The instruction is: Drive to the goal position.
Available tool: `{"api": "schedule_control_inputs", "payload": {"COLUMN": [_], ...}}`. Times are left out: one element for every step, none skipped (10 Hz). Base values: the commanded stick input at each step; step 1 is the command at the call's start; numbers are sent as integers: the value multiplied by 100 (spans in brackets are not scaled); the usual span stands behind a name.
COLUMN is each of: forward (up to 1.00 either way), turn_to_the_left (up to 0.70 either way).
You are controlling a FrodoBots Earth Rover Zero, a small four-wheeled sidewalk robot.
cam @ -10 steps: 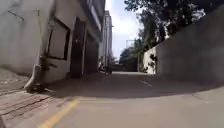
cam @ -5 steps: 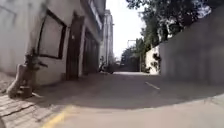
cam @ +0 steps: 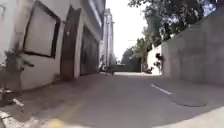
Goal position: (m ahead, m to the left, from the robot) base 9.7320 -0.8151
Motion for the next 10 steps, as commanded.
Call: {"api": "schedule_control_inputs", "payload": {"forward": [100,100,100,100,100,100,100,100,100,100], "turn_to_the_left": [-34,6,6,6,6,6,6,6,6,6]}}
